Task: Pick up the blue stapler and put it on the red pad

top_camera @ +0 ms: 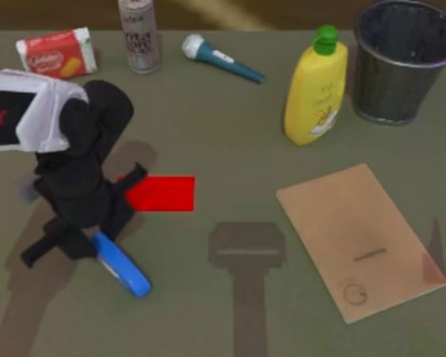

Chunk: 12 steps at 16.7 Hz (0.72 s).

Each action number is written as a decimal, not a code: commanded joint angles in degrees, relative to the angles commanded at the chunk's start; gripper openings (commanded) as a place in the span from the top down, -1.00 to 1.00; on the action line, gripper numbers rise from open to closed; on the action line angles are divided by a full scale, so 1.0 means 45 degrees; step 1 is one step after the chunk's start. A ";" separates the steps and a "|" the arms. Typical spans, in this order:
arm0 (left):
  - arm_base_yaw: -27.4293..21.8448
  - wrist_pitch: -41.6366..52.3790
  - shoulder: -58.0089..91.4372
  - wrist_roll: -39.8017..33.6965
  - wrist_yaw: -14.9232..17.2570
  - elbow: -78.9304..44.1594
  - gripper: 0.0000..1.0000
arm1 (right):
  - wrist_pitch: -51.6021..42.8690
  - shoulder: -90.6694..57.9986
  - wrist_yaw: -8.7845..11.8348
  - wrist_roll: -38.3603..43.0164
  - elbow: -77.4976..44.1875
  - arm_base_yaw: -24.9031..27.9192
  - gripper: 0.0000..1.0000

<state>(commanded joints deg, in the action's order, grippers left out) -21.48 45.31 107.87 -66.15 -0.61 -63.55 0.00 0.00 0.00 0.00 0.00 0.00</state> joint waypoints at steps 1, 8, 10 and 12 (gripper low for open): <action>0.0017 0.0305 -0.0087 -0.0035 -0.0001 -0.0226 1.00 | 0.0000 0.0000 0.0000 0.0000 0.0000 0.0000 -1.00; 0.0142 0.4220 -0.1372 -0.0111 -0.0007 -0.2628 1.00 | 0.0000 0.0000 0.0000 0.0000 0.0000 0.0000 -1.00; 0.0161 0.4685 -0.1648 -0.0084 -0.0006 -0.3000 1.00 | 0.0000 0.0000 0.0000 0.0000 0.0000 0.0000 -1.00; 0.0163 0.4720 -0.1673 -0.0081 -0.0006 -0.3030 1.00 | 0.0000 0.0000 0.0000 0.0000 0.0000 0.0000 -1.00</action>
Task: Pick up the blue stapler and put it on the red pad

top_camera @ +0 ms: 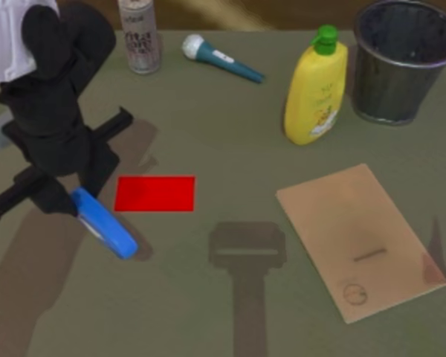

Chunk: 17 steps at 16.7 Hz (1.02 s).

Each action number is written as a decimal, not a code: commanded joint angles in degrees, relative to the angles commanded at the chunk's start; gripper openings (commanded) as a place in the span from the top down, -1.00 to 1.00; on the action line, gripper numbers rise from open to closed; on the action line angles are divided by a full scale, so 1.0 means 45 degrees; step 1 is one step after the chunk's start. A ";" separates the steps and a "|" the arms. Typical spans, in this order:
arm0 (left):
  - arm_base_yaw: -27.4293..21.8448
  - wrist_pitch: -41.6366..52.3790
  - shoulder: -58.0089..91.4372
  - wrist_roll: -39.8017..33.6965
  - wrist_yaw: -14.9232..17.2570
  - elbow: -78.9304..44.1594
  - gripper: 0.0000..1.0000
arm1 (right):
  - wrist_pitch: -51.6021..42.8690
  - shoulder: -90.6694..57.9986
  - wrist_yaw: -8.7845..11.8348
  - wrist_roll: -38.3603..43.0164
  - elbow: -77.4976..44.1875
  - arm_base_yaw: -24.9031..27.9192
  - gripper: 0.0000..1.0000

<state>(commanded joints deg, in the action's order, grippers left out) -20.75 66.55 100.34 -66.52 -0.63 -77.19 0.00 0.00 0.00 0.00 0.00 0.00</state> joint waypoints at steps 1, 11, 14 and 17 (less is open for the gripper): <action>0.0000 0.0000 0.0000 0.0000 0.0000 0.0000 1.00 | 0.0000 0.0000 0.0000 0.0000 0.0000 0.0000 -1.00; -0.0552 0.0849 0.1828 0.4616 0.0029 -0.2441 1.00 | 0.0000 0.0000 0.0000 0.0000 0.0000 0.0000 -1.00; -0.0836 0.1432 0.2981 0.8004 0.0055 -0.3939 1.00 | 0.0000 0.0000 0.0000 0.0000 0.0000 0.0000 -1.00; -0.1153 0.2061 0.4206 1.2115 0.0091 -0.5469 1.00 | 0.0000 0.0000 0.0000 0.0000 0.0000 0.0000 -1.00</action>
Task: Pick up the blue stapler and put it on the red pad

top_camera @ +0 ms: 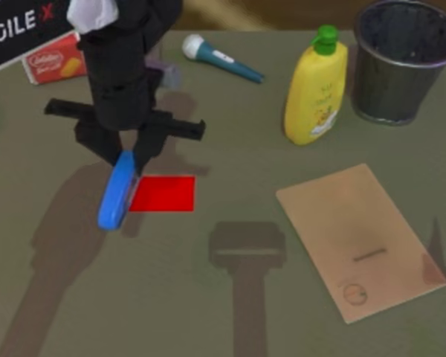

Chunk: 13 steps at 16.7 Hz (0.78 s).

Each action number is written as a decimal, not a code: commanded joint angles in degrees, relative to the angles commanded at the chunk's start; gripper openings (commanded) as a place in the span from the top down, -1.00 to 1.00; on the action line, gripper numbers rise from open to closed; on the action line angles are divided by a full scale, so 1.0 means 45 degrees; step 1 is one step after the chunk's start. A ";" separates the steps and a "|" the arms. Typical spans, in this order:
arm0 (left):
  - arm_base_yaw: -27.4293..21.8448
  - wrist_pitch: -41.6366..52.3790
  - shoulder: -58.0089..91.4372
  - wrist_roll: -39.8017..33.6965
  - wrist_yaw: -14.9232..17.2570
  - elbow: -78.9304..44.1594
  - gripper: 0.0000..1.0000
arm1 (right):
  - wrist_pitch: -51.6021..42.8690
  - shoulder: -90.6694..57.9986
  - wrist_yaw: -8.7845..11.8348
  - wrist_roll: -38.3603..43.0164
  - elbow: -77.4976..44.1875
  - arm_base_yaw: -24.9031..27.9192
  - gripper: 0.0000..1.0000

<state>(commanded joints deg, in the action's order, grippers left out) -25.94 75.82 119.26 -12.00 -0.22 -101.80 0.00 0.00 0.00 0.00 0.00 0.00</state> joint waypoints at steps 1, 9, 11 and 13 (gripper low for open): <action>-0.0110 0.0206 0.0405 0.1506 0.0014 -0.0509 1.00 | 0.0000 0.0000 0.0000 0.0000 0.0000 0.0000 -1.00; -0.0859 0.1228 0.2730 1.2432 0.0101 -0.4105 1.00 | 0.0000 0.0000 0.0000 0.0000 0.0000 0.0000 -1.00; -0.0964 0.1252 0.2943 1.4100 0.0107 -0.4717 1.00 | 0.0000 0.0000 0.0000 0.0000 0.0000 0.0000 -1.00; -0.1038 0.1238 0.3057 1.5228 0.0108 -0.5164 1.00 | 0.0000 0.0000 0.0000 0.0000 0.0000 0.0000 -1.00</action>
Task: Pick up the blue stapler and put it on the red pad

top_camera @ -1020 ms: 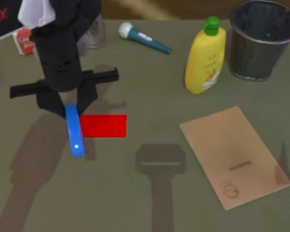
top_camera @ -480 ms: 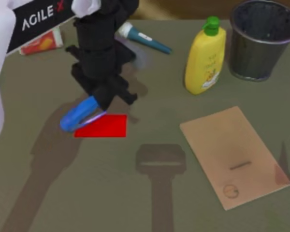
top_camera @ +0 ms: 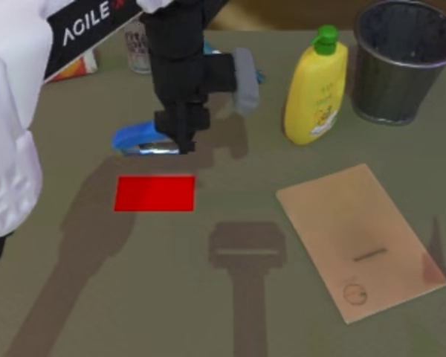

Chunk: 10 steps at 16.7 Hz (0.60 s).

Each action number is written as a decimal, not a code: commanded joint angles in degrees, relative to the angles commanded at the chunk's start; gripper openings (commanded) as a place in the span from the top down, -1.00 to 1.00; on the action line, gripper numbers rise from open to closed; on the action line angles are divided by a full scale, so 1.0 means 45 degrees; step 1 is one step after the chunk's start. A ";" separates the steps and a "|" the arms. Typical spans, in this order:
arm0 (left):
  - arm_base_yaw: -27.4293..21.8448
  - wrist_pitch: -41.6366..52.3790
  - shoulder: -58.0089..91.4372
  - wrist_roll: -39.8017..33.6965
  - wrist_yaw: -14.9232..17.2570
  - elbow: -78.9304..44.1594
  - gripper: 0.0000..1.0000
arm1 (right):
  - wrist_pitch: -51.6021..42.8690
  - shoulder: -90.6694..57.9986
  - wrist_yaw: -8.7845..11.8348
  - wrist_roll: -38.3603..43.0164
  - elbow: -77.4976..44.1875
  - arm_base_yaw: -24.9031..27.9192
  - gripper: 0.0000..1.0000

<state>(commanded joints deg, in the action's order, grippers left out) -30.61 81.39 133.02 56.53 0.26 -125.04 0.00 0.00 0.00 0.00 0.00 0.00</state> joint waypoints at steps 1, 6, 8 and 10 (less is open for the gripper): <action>-0.0024 -0.0010 0.0032 0.0361 -0.0001 -0.0153 1.00 | 0.0000 0.0000 0.0000 0.0000 0.0000 0.0000 -1.00; -0.0047 -0.0022 0.0058 0.0678 -0.0001 -0.0292 1.00 | 0.0000 0.0000 0.0000 0.0000 0.0000 0.0000 -1.00; 0.0035 -0.0070 0.0004 0.0683 -0.0013 -0.0216 1.00 | 0.0000 0.0000 0.0000 0.0000 0.0000 0.0000 -1.00; 0.0108 -0.0545 -0.0025 0.0716 -0.0012 0.0255 1.00 | 0.0000 0.0000 0.0000 0.0000 0.0000 0.0000 -1.00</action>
<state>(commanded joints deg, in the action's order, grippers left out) -30.12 78.94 132.91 59.75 0.21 -123.89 0.00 0.00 0.00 0.00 0.00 0.00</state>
